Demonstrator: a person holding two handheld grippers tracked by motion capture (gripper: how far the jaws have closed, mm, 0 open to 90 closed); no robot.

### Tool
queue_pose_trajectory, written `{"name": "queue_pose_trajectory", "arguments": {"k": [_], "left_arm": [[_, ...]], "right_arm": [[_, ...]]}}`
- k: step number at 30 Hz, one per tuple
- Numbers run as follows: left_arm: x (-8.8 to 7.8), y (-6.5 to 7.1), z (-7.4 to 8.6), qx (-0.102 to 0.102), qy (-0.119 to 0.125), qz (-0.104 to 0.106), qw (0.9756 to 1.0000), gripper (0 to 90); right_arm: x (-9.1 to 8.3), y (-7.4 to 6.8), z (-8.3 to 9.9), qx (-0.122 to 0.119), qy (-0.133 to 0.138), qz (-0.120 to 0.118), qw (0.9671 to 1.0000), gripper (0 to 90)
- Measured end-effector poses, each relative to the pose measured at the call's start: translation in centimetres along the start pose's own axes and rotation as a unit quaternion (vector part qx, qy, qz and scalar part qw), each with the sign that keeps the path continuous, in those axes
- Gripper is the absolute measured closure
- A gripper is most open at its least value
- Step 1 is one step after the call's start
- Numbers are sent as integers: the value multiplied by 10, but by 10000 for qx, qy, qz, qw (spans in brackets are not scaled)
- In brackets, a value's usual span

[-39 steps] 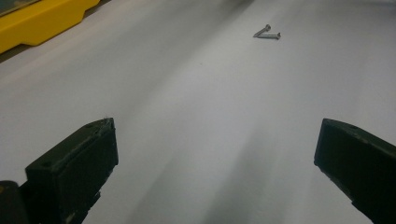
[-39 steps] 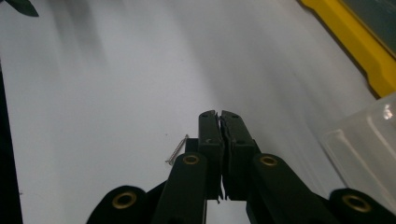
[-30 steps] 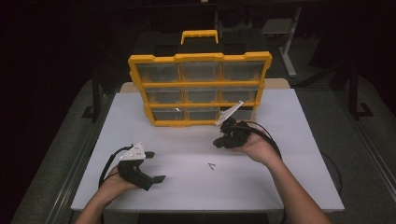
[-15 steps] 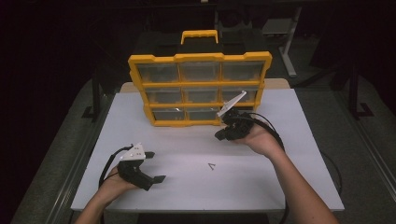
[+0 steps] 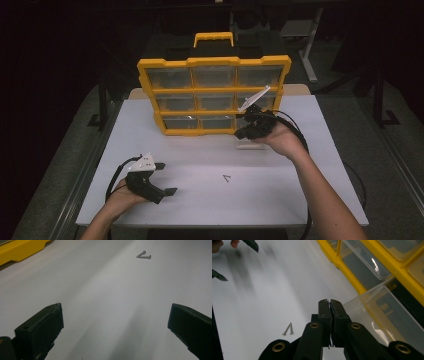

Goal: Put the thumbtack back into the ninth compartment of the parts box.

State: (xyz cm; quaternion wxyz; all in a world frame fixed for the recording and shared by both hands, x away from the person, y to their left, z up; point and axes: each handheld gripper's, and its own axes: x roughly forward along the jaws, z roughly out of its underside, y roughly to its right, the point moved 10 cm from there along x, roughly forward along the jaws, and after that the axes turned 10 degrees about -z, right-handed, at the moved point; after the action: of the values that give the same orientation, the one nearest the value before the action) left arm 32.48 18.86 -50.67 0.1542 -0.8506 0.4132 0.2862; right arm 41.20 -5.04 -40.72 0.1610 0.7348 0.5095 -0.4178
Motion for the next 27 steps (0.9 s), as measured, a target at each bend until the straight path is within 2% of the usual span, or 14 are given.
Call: {"name": "queue_pose_trajectory", "arguments": {"k": [12, 16, 21, 22, 27], "left_arm": [[0, 2, 1, 64, 10, 3, 10000, 1], [0, 1, 0, 55, 34, 1, 10000, 1], [0, 1, 0, 62, 50, -8, 10000, 1], [0, 1, 0, 76, 62, -20, 10000, 1], [0, 1, 0, 97, 105, -30, 9999, 0]], "right_arm": [[-6, 23, -3, 182, 14, 273, 9995, 865], [-3, 36, 0, 271, -27, 378, 9989, 866], [0, 46, 4, 334, -95, 488, 9982, 865], [3, 52, 6, 363, -175, 563, 9976, 865], [9, 61, 11, 449, -293, 643, 9965, 865]]}}
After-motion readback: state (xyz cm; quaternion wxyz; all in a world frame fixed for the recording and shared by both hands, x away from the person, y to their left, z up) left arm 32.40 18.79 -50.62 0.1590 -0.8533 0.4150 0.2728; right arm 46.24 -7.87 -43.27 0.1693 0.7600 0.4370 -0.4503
